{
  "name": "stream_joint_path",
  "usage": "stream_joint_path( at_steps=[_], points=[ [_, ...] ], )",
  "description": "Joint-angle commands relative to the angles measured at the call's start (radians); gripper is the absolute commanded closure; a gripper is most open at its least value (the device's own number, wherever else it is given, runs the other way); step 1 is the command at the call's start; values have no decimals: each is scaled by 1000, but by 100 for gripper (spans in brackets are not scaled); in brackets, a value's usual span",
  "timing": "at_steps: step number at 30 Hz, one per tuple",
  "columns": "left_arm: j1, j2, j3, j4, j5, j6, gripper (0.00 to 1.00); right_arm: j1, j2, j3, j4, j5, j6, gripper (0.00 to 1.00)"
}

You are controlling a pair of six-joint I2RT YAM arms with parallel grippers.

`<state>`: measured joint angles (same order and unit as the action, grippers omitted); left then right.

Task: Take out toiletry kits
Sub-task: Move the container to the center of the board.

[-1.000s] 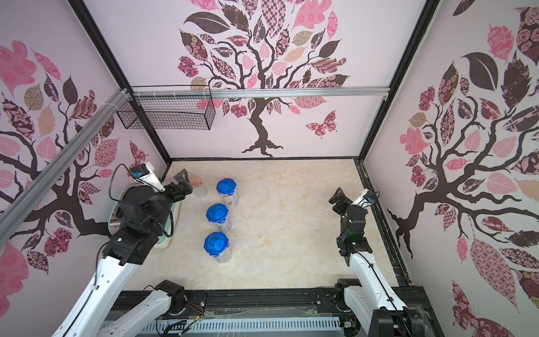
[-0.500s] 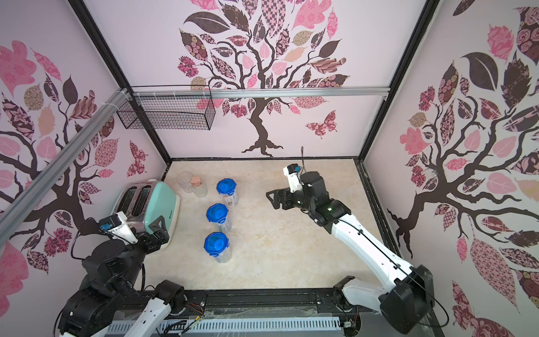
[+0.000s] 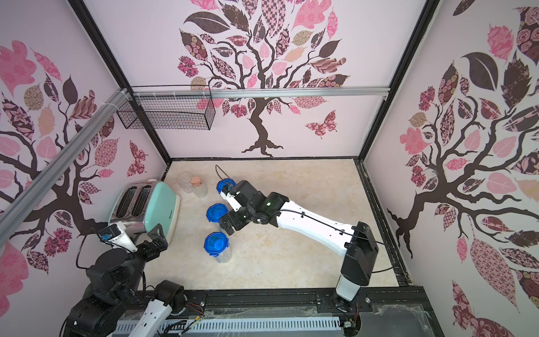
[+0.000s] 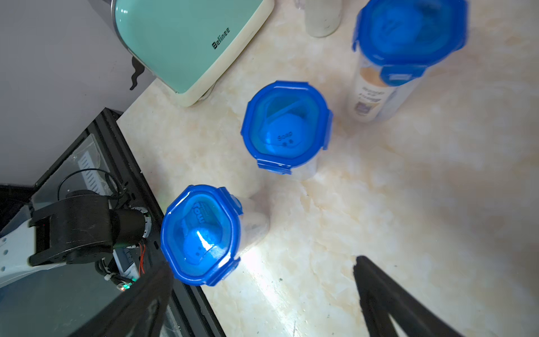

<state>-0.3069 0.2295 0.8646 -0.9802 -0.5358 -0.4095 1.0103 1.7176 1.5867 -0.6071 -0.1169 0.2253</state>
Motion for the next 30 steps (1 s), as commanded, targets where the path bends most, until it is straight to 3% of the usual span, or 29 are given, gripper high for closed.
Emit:
stream_joint_path(
  at_steps=[1, 6, 23, 30],
  points=[
    [5, -9, -2, 19, 20, 17, 2, 32, 64, 77, -107, 54, 25, 0],
    [5, -53, -6, 23, 20, 17, 2, 57, 112, 131, -124, 17, 54, 0],
    [5, -61, -9, 14, -6, 6, 2, 155, 307, 344, -235, 136, 80, 0],
    [5, -61, -9, 14, -8, 3, 2, 181, 330, 361, -240, 143, 80, 0]
  ],
)
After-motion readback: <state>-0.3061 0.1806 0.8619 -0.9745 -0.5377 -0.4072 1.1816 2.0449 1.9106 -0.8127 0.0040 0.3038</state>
